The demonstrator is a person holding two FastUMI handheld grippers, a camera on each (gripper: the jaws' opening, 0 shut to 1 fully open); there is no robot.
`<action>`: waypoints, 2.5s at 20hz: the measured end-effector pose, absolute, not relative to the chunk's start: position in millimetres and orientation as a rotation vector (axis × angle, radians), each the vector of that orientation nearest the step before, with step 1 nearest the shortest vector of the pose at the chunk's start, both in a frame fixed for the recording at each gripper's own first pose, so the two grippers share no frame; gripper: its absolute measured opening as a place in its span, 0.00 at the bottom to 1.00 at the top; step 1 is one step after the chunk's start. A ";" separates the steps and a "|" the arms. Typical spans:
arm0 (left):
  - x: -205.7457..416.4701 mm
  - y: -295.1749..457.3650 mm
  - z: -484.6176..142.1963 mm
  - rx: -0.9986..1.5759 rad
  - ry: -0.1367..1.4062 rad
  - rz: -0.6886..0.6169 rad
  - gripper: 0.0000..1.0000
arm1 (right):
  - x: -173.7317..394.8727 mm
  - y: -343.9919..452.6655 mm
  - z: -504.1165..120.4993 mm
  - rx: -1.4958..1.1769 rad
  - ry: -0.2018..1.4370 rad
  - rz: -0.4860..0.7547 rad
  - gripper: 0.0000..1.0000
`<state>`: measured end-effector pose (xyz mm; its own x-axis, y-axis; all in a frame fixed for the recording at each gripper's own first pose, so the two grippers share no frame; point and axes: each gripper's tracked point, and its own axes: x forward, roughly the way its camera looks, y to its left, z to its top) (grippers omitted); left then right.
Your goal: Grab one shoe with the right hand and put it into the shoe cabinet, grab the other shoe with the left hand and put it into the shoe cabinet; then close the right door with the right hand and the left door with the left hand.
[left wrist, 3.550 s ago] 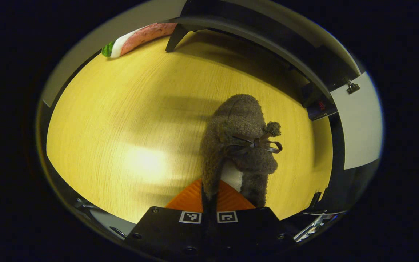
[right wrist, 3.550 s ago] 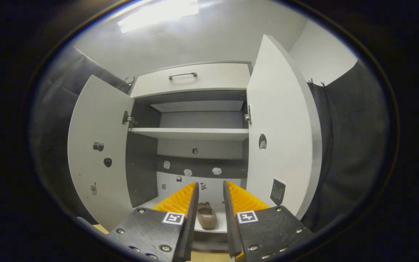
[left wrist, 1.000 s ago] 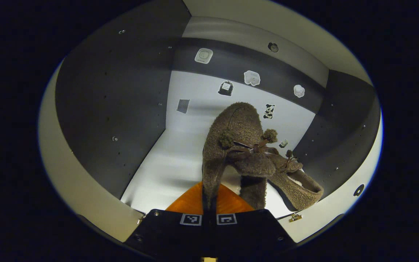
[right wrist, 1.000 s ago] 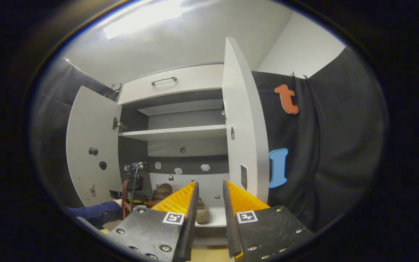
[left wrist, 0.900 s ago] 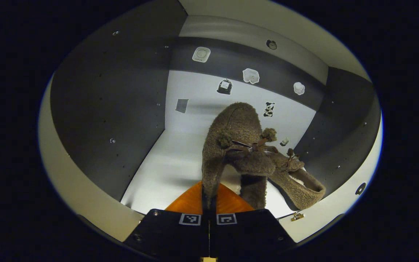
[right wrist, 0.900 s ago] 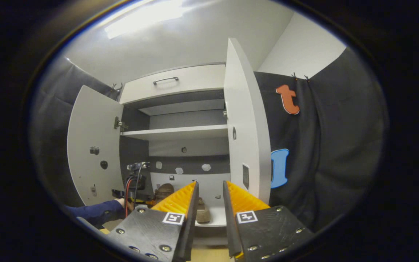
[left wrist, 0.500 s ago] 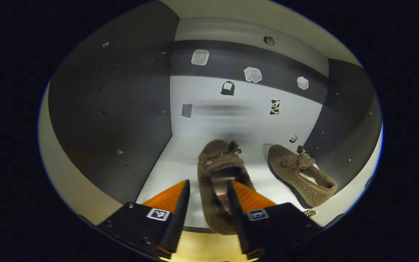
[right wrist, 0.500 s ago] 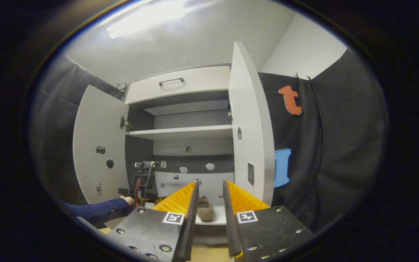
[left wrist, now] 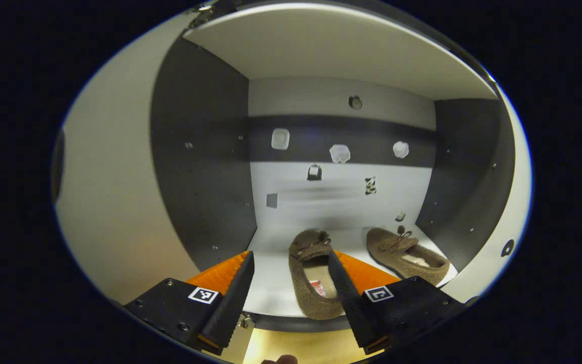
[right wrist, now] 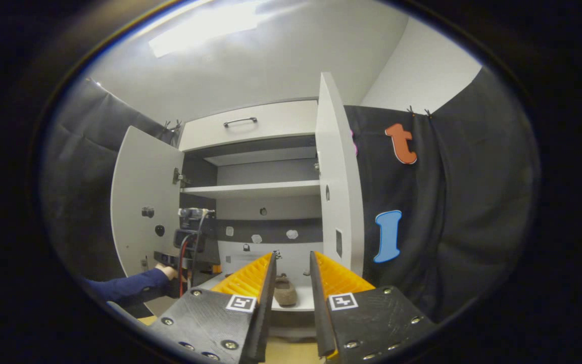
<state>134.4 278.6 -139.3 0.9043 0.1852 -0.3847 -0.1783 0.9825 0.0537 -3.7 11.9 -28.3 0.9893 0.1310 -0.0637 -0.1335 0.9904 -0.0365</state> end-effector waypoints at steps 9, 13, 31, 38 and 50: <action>53.5 253.2 -44.1 0.075 0.226 0.150 0.89 | 6.5 -34.6 -11.9 -0.058 0.037 0.079 0.37; 20.8 237.0 -17.7 0.068 0.169 0.131 0.89 | 11.5 -60.3 -4.2 -0.056 0.011 0.027 0.38; -65.4 235.2 38.6 0.093 0.071 0.185 0.93 | 40.8 -125.4 -16.3 -0.032 0.018 -0.136 0.93; -75.1 237.7 46.0 0.081 0.049 0.186 0.93 | 38.7 -113.4 -16.1 -0.021 0.032 -0.100 0.93; -113.6 265.7 58.9 0.077 0.028 0.293 0.93 | 48.6 -47.3 -26.6 -0.004 0.066 0.076 0.98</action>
